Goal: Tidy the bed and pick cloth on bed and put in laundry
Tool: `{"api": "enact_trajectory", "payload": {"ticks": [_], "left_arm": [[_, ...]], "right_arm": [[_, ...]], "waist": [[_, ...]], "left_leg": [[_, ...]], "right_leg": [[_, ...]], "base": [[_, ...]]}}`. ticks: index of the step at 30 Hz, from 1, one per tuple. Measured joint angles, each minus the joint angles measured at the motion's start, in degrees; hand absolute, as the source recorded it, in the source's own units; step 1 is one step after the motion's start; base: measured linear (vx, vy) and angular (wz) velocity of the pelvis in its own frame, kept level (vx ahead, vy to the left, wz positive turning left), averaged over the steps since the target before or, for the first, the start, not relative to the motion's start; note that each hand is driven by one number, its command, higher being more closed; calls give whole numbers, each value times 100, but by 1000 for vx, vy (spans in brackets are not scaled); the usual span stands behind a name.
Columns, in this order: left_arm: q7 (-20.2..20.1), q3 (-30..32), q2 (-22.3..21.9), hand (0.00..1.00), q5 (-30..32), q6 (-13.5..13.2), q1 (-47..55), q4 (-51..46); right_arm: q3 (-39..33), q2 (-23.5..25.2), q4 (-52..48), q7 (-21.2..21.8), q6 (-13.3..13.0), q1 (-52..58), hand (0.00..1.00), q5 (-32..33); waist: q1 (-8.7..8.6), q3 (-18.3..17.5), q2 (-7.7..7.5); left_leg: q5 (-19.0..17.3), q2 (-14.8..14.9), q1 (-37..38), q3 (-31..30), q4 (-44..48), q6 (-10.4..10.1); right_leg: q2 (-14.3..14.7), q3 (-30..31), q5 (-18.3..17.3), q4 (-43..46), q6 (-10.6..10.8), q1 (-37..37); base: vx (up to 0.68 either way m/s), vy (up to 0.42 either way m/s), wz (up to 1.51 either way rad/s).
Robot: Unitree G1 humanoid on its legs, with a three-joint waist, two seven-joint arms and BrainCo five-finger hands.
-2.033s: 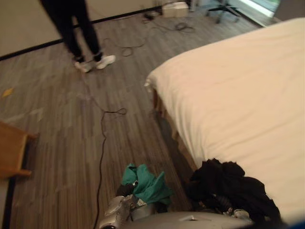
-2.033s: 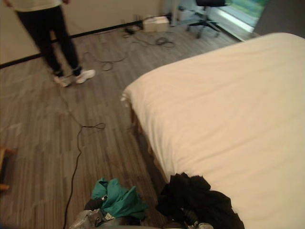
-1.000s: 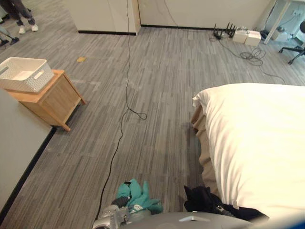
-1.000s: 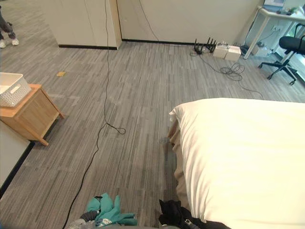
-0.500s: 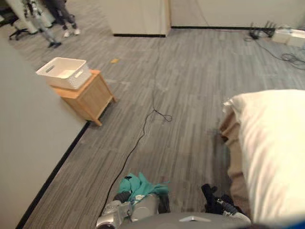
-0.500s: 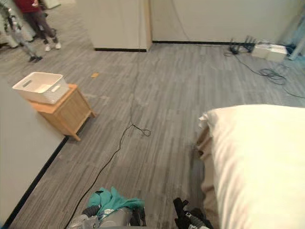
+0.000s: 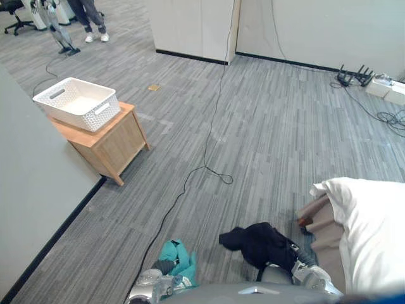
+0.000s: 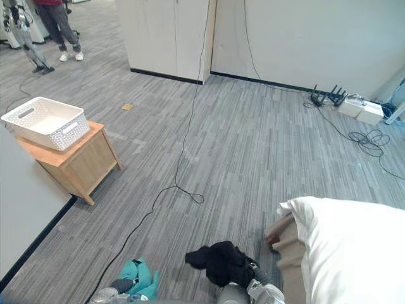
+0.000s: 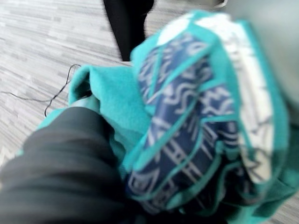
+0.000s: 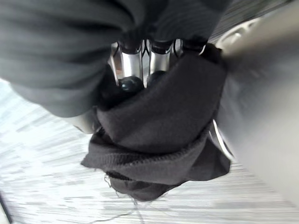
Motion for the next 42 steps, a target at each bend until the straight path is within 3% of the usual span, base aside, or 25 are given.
{"api": "enact_trajectory", "payload": {"ticks": [3,4,5,8,11,12,13,14,16,19,21,22,23,24,28,29,30,31,32,33,34,36,39,41,42], "left_arm": [[72,-86,-34,100,2,-181,-14,9],[108,-86,-89,100,3,-210,-5,21],[136,-80,-118,100,3,-212,2,28],[297,-55,-304,100,-6,-197,-35,18],[412,-13,-324,100,-277,-198,19,13],[429,125,-331,100,-373,-372,25,-86],[435,162,-325,100,-395,-405,25,-119],[450,226,-289,100,-394,-471,42,-259],[438,224,-255,100,-401,-563,58,-436],[392,228,-247,100,-499,-582,64,-481],[365,177,-254,100,-508,-530,77,-430],[338,168,-253,100,-511,-523,72,-430],[318,180,-222,100,-612,-523,50,-430],[323,139,-141,100,-632,-492,-63,-365],[327,88,-38,100,-762,-355,-216,-189],[331,120,6,100,-870,-238,-169,-130],[329,67,-39,100,-879,-163,-71,-122],[330,2,67,100,-879,-116,-75,35],[330,-41,67,100,-868,-81,-89,76],[330,-86,16,100,-849,-50,-113,204],[330,-80,11,100,-850,-35,-100,228],[332,-87,44,100,-871,-35,-121,235],[365,-103,20,100,-952,-29,-137,236],[442,-79,13,100,-946,-41,-152,232],[492,-3,-43,100,-941,-54,-158,253]], "right_arm": [[9,42,-4,-15,-27,9,100,298],[18,48,-5,-30,-73,15,100,351],[26,25,-4,-49,-91,-2,100,351],[27,-68,-18,-103,-119,-187,100,342],[224,-130,151,-103,-93,-186,100,186],[380,-155,286,-106,-90,-166,100,35],[403,-151,306,-103,-89,-167,100,-2],[499,-151,347,-107,-46,-140,100,-141],[521,-135,405,-107,-22,-60,100,-360],[493,-131,441,-102,-102,-57,100,-700],[347,-74,444,-93,-328,-14,100,-1035],[299,-47,448,-94,-379,21,100,-1055],[251,15,497,-103,-456,73,100,-1104],[264,90,616,-102,-515,74,100,-1129],[128,151,782,-147,-499,-74,100,-1161],[20,155,832,-157,-435,43,100,-1191],[-34,14,857,-157,-432,134,100,-1192],[-52,6,893,-163,-408,85,100,-1192],[-45,-21,884,-163,-400,82,100,-1192],[-83,-97,739,-154,-378,96,100,-1173],[-45,-59,405,70,-415,227,100,-1122],[-50,33,254,105,-494,267,100,-1063],[55,90,169,262,-541,253,100,-756],[119,176,26,367,-557,234,100,-662],[134,157,-38,392,-556,244,100,-660]], "waist": [[-23,118,-85],[-52,201,-89],[-69,205,-55],[-65,286,188],[-93,324,395],[-66,405,490],[-63,439,471],[-40,507,319],[17,536,262],[51,593,237],[47,611,186],[50,613,191],[118,605,122],[99,494,-158],[93,524,-173],[161,437,-205],[180,340,-103],[179,322,-239],[122,298,-287],[-11,369,-94],[-128,349,-117],[-127,350,-131],[-108,359,-162],[-120,363,-182],[-159,422,-86]], "left_leg": [[-255,166,377,-84,42,-414],[-428,249,580,-113,169,-562],[-465,352,637,-115,259,-615],[-229,744,437,-121,1349,-694],[1107,1242,-691,-860,4080,-847],[1004,1434,-1333,-1076,5524,-825],[961,1436,-1447,-1097,5728,-815],[802,1308,-1895,-1094,6183,-782],[516,1023,-2542,-959,6055,-707],[138,603,-3027,-19,3896,-452],[1043,40,-2763,873,926,-4],[1405,-67,-2766,986,557,252],[1886,-207,-2727,1179,406,1086],[1681,-483,-2675,1232,386,1190],[887,-317,-2737,1144,1548,1361],[839,-536,-2456,1151,1460,1181],[451,-588,-1948,1067,1007,1073],[364,-925,-1516,664,706,1032],[334,-990,-1306,473,585,1039],[314,-987,-856,21,372,1011],[312,-950,-585,-333,249,976],[253,-830,-339,-668,143,870],[94,-217,-18,-1433,194,586],[-97,75,38,-1746,201,346],[-260,228,120,-1839,233,236]], "right_leg": [[244,81,790,-1932,-39,-55],[255,253,1395,-1756,-475,-85],[287,281,1418,-1468,-672,-138],[434,275,269,-235,-841,-367],[1078,366,-310,-487,-872,279],[1413,413,-364,-984,-917,949],[1452,437,-379,-1080,-928,1100],[1496,529,-459,-1363,-919,1552],[1498,615,-528,-1858,-854,2155],[1445,688,-518,-2452,-689,2936],[1424,538,-677,-2869,-399,3584],[1461,509,-726,-2948,-313,3737],[1472,460,-806,-3065,-174,4043],[1254,271,-713,-3148,14,4195],[1245,216,413,-2473,92,4212],[995,184,813,-1120,262,3923],[754,188,1158,240,78,3526],[249,241,975,1723,-8,2963],[94,241,804,2237,-25,2738],[-131,235,488,2885,-141,2148],[-185,336,224,2974,-91,1692],[-167,407,-50,2794,-69,1244],[209,499,-394,789,-11,586],[450,1063,40,-1024,225,343],[535,1139,470,-1295,73,418]], "base": [[497,-246,43],[526,-305,38],[578,-351,19],[522,-357,-22],[618,-341,-42],[535,-233,-36],[556,-227,-42],[446,-176,-35],[507,-148,-39],[278,45,-29],[-32,193,2],[284,188,11],[617,119,34],[714,110,40],[513,186,53],[193,207,42],[181,252,86],[111,252,84],[-79,296,144],[-26,219,166],[78,140,169],[365,-129,132],[456,-290,152],[498,-328,147],[491,-247,110]]}}
